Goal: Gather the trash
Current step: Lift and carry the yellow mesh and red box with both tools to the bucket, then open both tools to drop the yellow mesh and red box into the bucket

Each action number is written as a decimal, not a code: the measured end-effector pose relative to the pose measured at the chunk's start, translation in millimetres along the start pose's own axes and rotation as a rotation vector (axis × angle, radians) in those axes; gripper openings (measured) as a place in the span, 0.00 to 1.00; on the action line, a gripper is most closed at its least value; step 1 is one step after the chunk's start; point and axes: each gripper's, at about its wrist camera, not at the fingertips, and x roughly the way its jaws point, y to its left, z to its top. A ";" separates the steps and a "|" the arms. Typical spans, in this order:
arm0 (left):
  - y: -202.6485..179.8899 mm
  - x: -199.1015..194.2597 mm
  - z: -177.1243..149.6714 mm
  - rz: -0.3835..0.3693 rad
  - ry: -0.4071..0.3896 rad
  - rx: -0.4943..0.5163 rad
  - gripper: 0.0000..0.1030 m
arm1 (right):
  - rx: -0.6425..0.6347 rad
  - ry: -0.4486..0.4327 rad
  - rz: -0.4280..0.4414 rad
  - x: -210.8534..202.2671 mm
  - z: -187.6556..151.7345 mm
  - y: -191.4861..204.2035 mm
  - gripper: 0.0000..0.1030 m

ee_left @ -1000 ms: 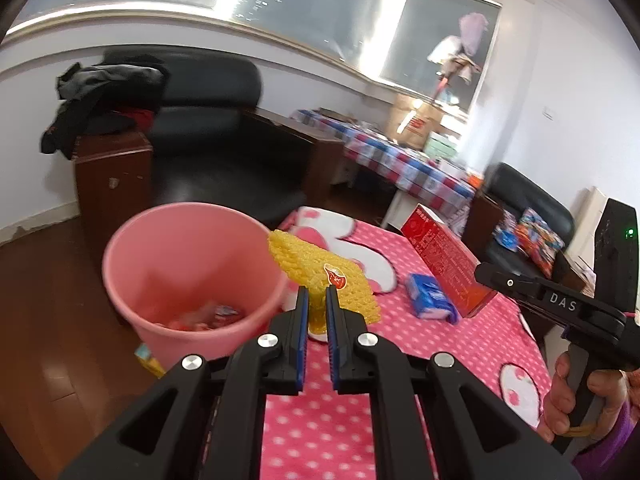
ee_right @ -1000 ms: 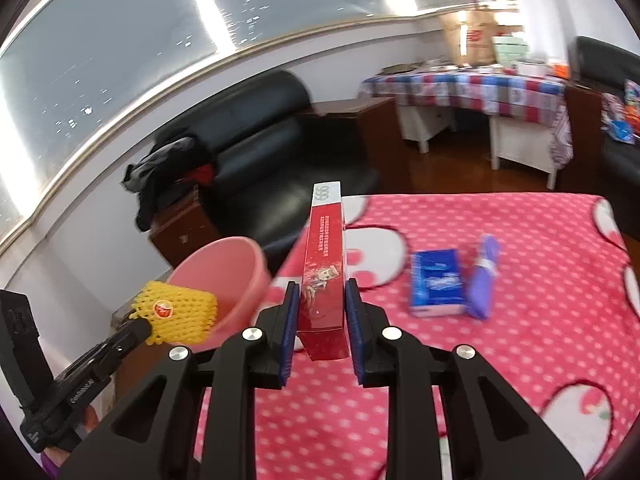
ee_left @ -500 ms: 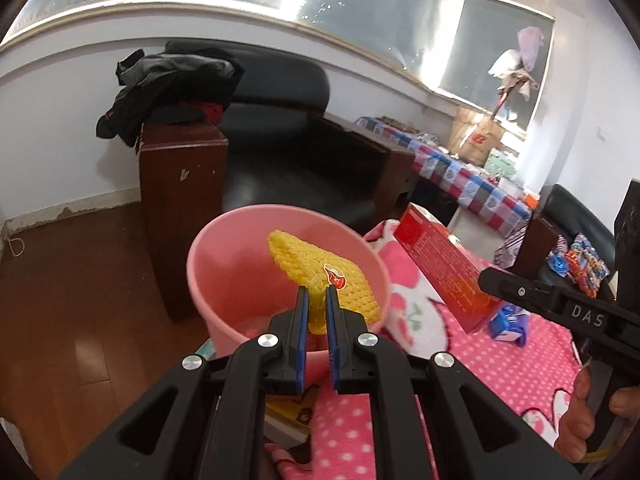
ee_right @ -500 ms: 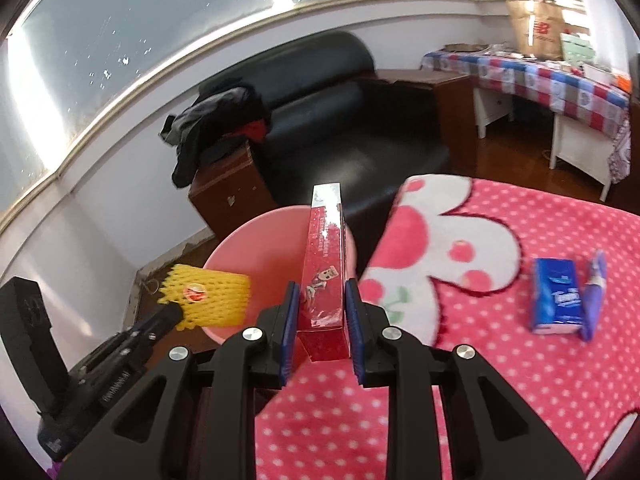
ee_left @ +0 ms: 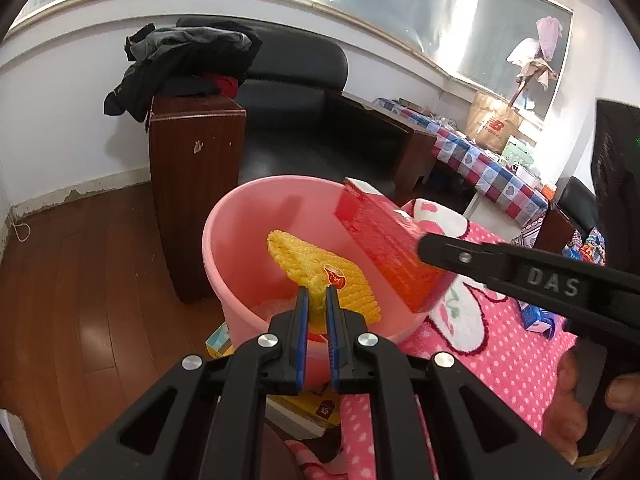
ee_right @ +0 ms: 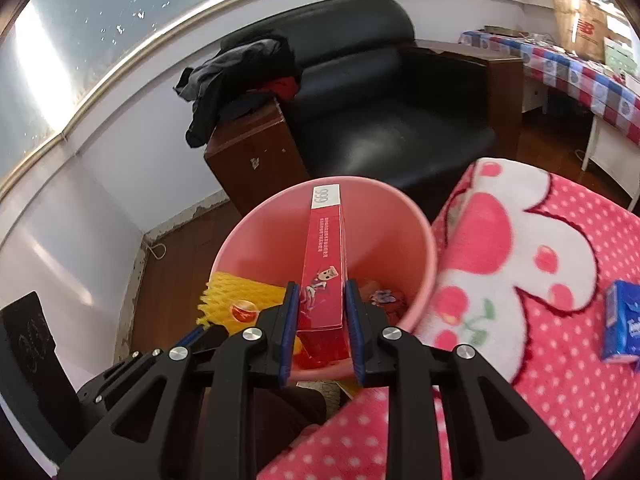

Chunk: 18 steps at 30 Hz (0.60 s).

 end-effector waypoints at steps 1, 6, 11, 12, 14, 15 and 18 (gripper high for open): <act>0.9 1.9 0.3 0.003 0.003 -0.001 0.08 | -0.007 0.005 -0.002 4.8 0.5 3.2 0.23; 4.0 9.5 3.3 0.022 0.016 -0.006 0.08 | -0.016 0.054 -0.016 27.8 -3.1 6.4 0.23; 8.3 17.8 2.8 0.036 0.040 -0.015 0.08 | -0.010 0.085 -0.036 39.8 -8.7 3.3 0.23; 8.8 19.3 2.4 0.038 0.045 -0.017 0.08 | -0.011 0.089 -0.042 41.3 -9.9 2.7 0.23; 9.8 22.4 1.9 0.038 0.056 -0.022 0.08 | -0.017 0.094 -0.050 42.6 -11.3 2.2 0.23; 9.8 23.2 2.1 0.037 0.059 -0.021 0.08 | -0.022 0.096 -0.056 43.1 -12.5 2.3 0.23; 9.5 24.8 1.7 0.042 0.064 -0.018 0.09 | -0.031 0.104 -0.063 46.1 -13.4 3.9 0.23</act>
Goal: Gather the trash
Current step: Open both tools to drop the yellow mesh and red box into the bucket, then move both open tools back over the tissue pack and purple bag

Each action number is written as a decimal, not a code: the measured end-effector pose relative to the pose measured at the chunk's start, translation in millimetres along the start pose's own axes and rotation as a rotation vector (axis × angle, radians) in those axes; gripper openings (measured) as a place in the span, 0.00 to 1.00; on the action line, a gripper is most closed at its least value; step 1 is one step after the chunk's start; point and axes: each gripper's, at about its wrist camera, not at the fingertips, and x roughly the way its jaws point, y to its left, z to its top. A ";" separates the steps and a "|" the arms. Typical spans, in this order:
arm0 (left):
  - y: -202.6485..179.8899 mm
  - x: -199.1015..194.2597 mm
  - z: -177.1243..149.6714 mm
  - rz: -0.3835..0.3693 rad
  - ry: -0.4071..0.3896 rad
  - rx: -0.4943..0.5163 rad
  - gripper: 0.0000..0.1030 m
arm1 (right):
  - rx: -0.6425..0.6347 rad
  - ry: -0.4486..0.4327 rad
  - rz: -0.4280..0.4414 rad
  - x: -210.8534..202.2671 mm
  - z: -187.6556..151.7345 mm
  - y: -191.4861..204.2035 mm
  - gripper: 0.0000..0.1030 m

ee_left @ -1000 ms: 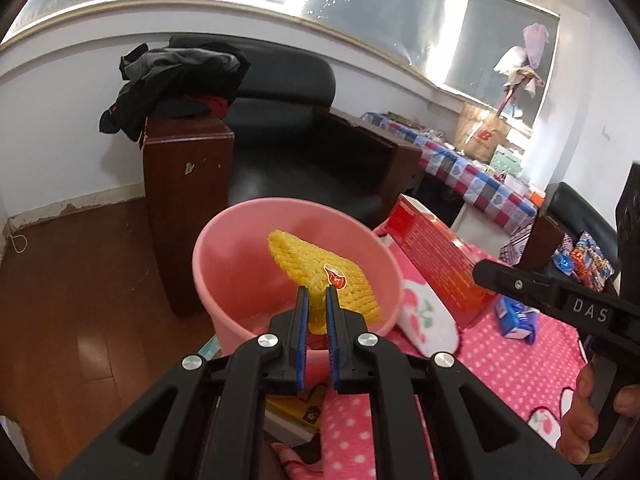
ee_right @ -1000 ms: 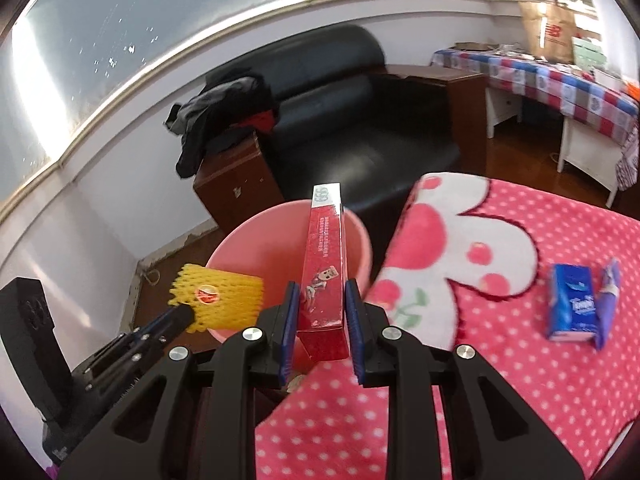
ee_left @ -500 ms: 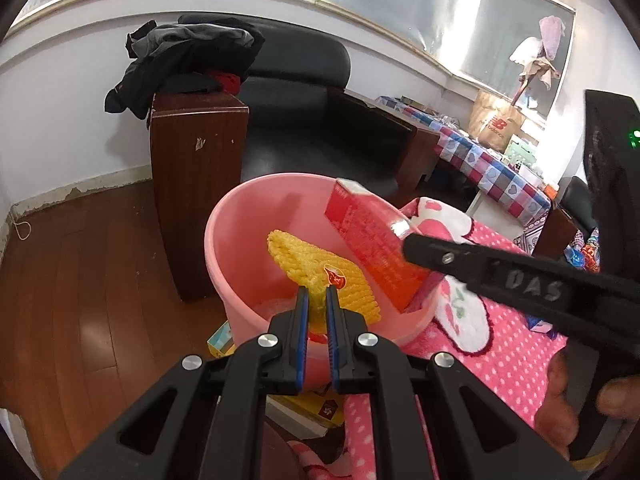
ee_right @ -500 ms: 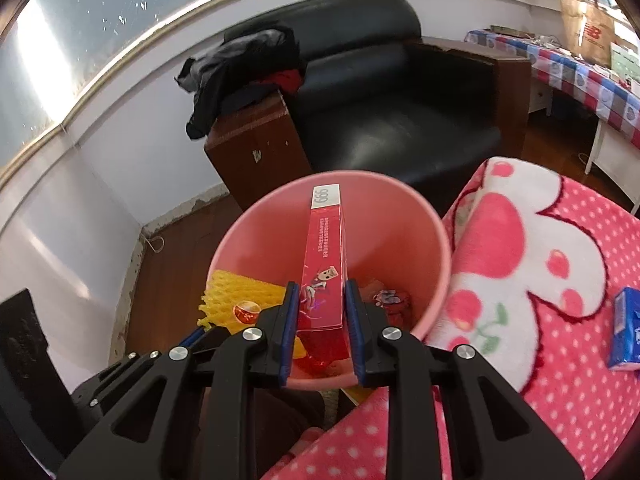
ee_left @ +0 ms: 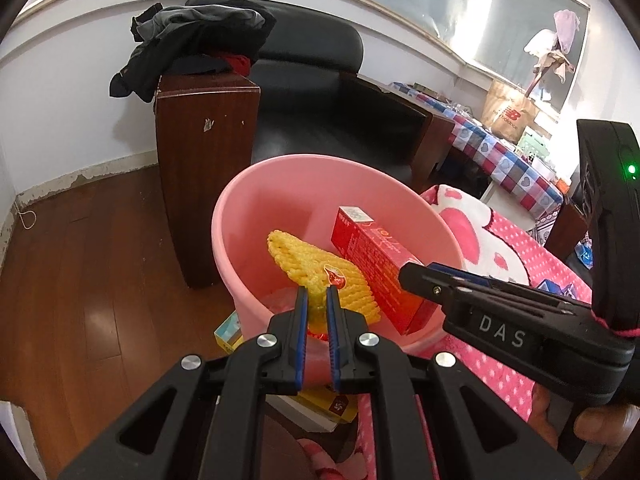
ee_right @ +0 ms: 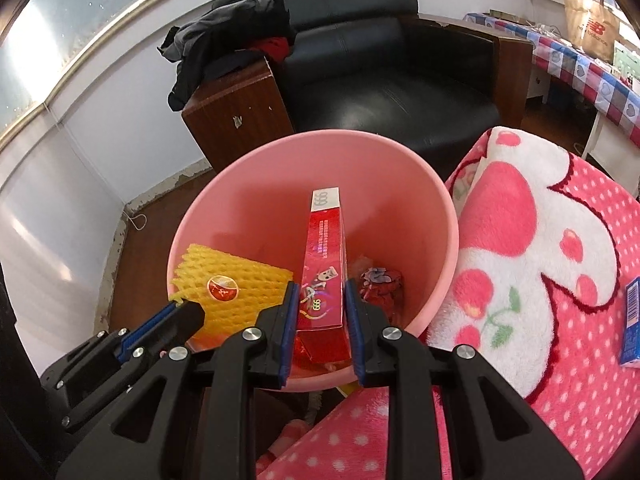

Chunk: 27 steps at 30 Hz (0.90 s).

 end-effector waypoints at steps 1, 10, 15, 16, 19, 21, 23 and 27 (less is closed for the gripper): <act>-0.4 0.2 -0.3 0.001 0.002 -0.001 0.09 | -0.001 0.003 -0.001 1.4 -0.7 0.6 0.23; 5.0 0.0 2.6 0.003 0.010 -0.023 0.18 | -0.005 0.012 -0.009 4.4 -3.1 0.3 0.23; 4.6 -5.2 1.8 0.011 -0.006 -0.024 0.40 | -0.009 0.023 -0.010 4.8 -3.7 0.6 0.24; 4.8 -5.5 1.9 0.012 -0.006 -0.025 0.40 | -0.008 0.025 -0.007 4.8 -4.1 0.7 0.24; 5.9 -6.4 2.0 0.012 -0.005 -0.031 0.40 | -0.006 0.030 -0.005 3.2 -5.1 0.0 0.24; 6.3 -6.8 2.3 0.013 -0.005 -0.031 0.40 | -0.005 0.030 -0.007 1.3 -5.7 -0.6 0.24; 6.6 -7.9 2.6 0.014 -0.005 -0.027 0.41 | -0.003 0.025 -0.004 -1.1 -6.0 -1.8 0.24; 3.6 -14.3 3.4 0.019 -0.017 -0.018 0.42 | 0.005 0.007 -0.004 -10.7 -6.0 -5.5 0.24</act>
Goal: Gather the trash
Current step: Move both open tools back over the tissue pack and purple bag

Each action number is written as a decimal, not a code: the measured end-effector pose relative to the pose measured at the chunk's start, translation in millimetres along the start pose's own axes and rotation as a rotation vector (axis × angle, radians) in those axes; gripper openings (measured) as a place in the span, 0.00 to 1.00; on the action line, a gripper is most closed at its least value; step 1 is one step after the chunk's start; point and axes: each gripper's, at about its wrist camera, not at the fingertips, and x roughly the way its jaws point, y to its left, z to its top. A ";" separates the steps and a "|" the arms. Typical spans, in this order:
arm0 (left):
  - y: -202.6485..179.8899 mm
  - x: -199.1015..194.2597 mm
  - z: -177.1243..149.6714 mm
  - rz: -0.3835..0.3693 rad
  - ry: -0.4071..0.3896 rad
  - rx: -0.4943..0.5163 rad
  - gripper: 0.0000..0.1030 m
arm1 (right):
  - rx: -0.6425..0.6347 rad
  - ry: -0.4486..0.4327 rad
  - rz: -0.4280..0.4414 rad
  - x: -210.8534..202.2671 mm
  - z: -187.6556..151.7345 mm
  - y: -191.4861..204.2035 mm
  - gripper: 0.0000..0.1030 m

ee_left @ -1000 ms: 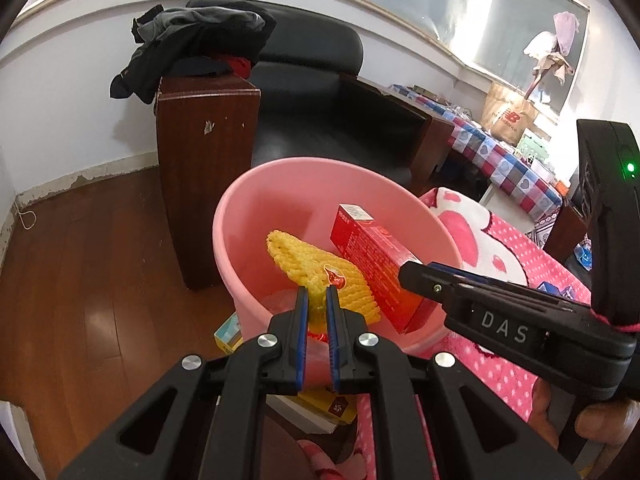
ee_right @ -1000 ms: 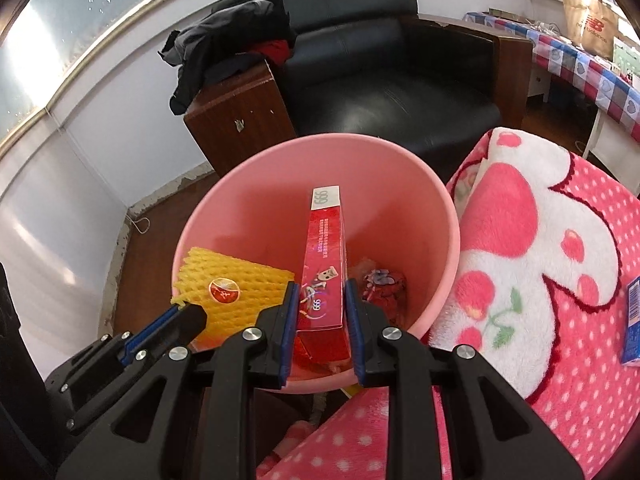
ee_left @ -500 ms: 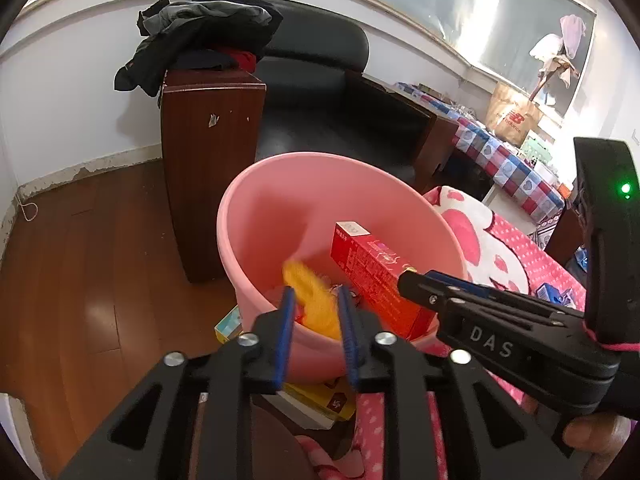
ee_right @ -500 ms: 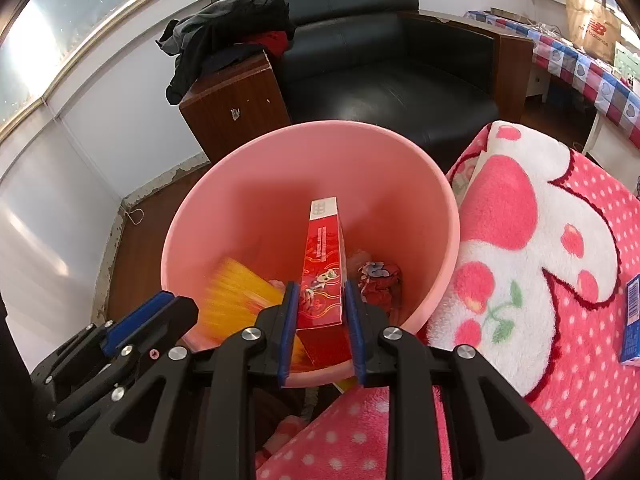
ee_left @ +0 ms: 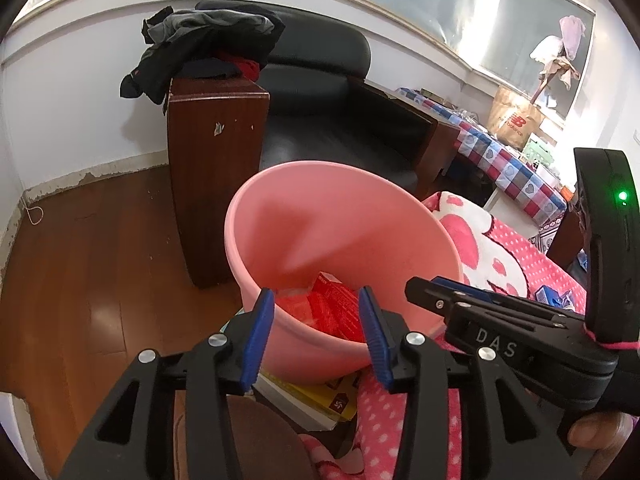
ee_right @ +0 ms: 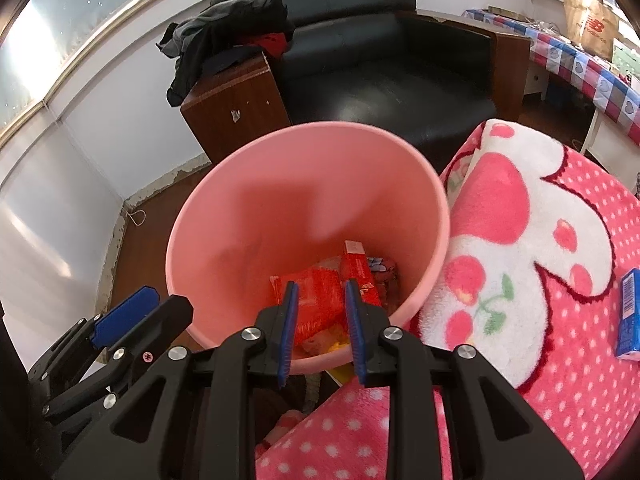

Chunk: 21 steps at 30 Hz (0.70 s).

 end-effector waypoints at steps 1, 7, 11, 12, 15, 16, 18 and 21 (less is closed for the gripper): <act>-1.5 -2.0 -0.2 0.000 -0.002 0.001 0.42 | 0.003 -0.005 -0.001 -2.9 -0.1 -1.2 0.24; -14.7 -13.9 -2.0 -0.007 -0.018 0.022 0.43 | 0.022 -0.047 -0.012 -28.4 -7.0 -16.4 0.24; -27.1 -20.3 -3.6 -0.020 -0.028 0.043 0.44 | 0.032 -0.067 -0.038 -47.5 -18.8 -29.6 0.24; -29.8 -21.0 -3.8 -0.025 -0.027 0.048 0.44 | 0.032 -0.072 -0.046 -52.8 -22.1 -34.1 0.24; -42.4 -23.5 -7.1 -0.047 -0.018 0.063 0.44 | 0.041 -0.085 -0.075 -67.4 -33.0 -45.6 0.24; -46.3 -23.9 -8.0 -0.054 -0.015 0.067 0.44 | 0.046 -0.088 -0.084 -72.4 -36.9 -50.3 0.24; -57.4 -25.8 -11.1 -0.069 -0.010 0.083 0.44 | 0.058 -0.095 -0.102 -81.9 -44.8 -59.7 0.24; -71.0 -27.8 -15.2 -0.089 -0.001 0.106 0.44 | 0.086 -0.102 -0.133 -94.3 -55.7 -75.0 0.25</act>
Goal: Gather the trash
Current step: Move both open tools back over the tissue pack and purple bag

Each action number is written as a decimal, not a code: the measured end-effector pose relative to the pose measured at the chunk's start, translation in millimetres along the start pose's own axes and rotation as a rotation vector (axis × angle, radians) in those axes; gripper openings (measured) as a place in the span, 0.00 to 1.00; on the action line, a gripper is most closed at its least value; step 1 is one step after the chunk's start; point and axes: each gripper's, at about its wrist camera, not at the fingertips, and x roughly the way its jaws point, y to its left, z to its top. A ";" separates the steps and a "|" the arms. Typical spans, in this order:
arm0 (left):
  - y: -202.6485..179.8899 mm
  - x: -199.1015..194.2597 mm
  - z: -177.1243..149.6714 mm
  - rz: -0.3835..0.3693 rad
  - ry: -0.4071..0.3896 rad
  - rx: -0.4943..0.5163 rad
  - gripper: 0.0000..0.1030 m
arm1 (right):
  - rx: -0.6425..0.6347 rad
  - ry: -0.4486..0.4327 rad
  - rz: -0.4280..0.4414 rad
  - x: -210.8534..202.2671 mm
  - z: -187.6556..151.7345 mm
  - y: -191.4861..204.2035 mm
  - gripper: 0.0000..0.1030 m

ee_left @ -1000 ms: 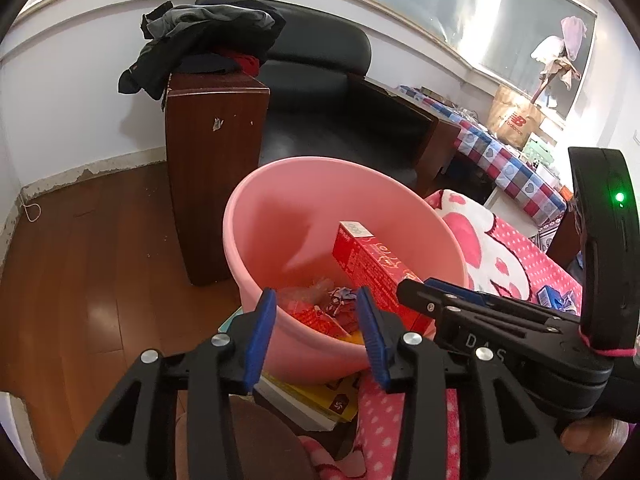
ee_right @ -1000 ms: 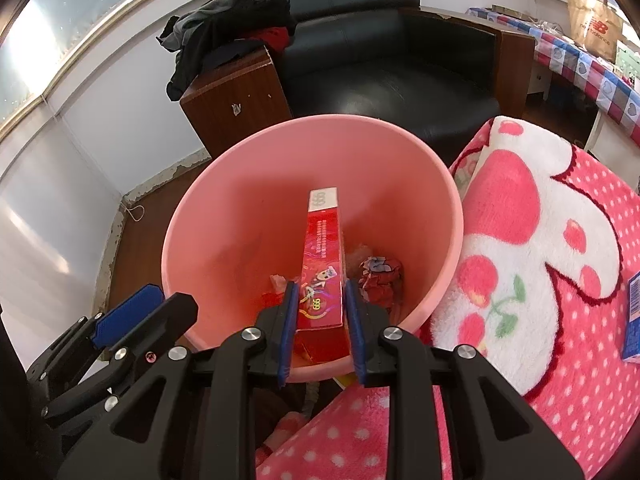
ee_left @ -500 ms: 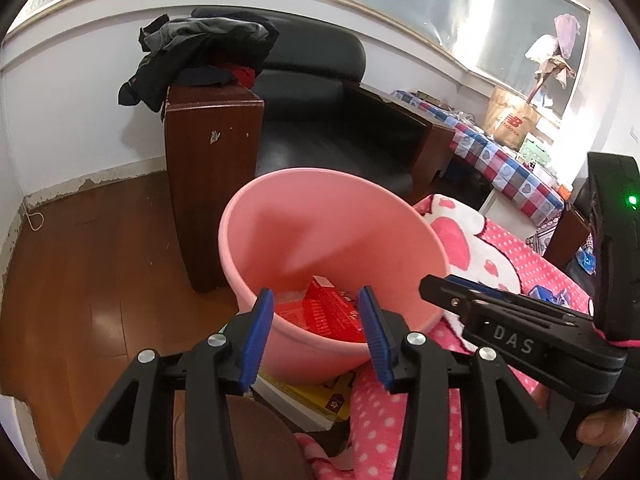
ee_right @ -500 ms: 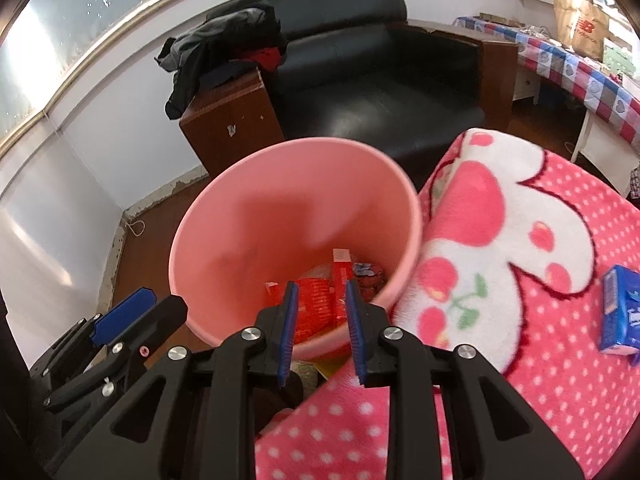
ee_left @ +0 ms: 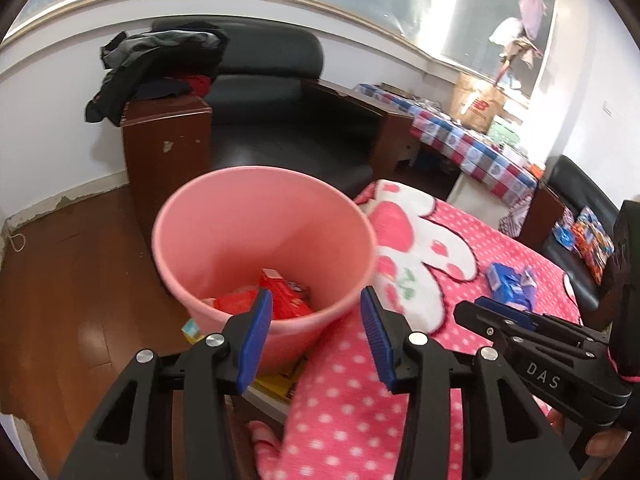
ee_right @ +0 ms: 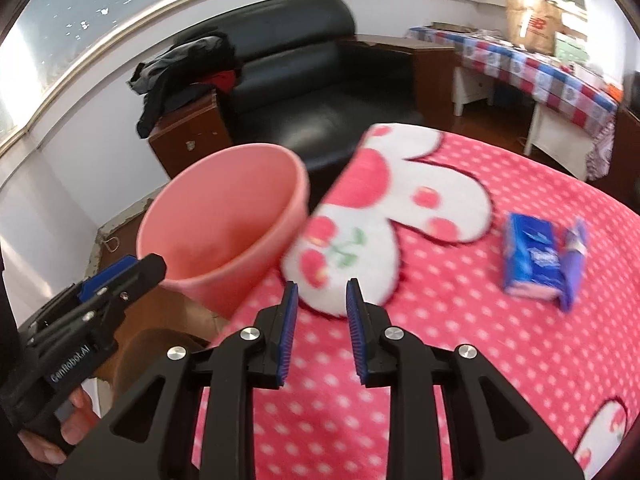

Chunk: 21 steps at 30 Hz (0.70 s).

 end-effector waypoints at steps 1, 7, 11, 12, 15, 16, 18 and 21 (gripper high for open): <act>-4.8 -0.2 -0.9 -0.005 0.002 0.008 0.45 | 0.009 -0.002 -0.008 -2.9 -2.4 -5.0 0.25; -35.0 0.7 -10.2 -0.048 0.020 0.045 0.46 | 0.056 -0.043 -0.110 -27.1 -21.3 -37.8 0.26; -53.6 6.7 -16.7 -0.078 0.042 0.069 0.46 | 0.092 -0.066 -0.166 -39.6 -31.8 -58.4 0.40; -59.7 8.5 -18.8 -0.089 0.051 0.076 0.46 | 0.100 -0.072 -0.178 -42.4 -34.6 -63.4 0.40; -72.1 11.5 -23.3 -0.105 0.064 0.096 0.46 | 0.128 -0.076 -0.204 -47.9 -40.9 -78.0 0.40; -75.9 12.1 -24.7 -0.110 0.067 0.104 0.46 | 0.136 -0.077 -0.208 -49.7 -43.4 -82.0 0.40; -81.1 13.6 -26.6 -0.117 0.073 0.115 0.46 | 0.156 -0.080 -0.224 -52.4 -46.8 -90.7 0.40; -88.7 15.9 -29.3 -0.123 0.081 0.134 0.46 | 0.180 -0.080 -0.238 -53.4 -49.8 -100.4 0.40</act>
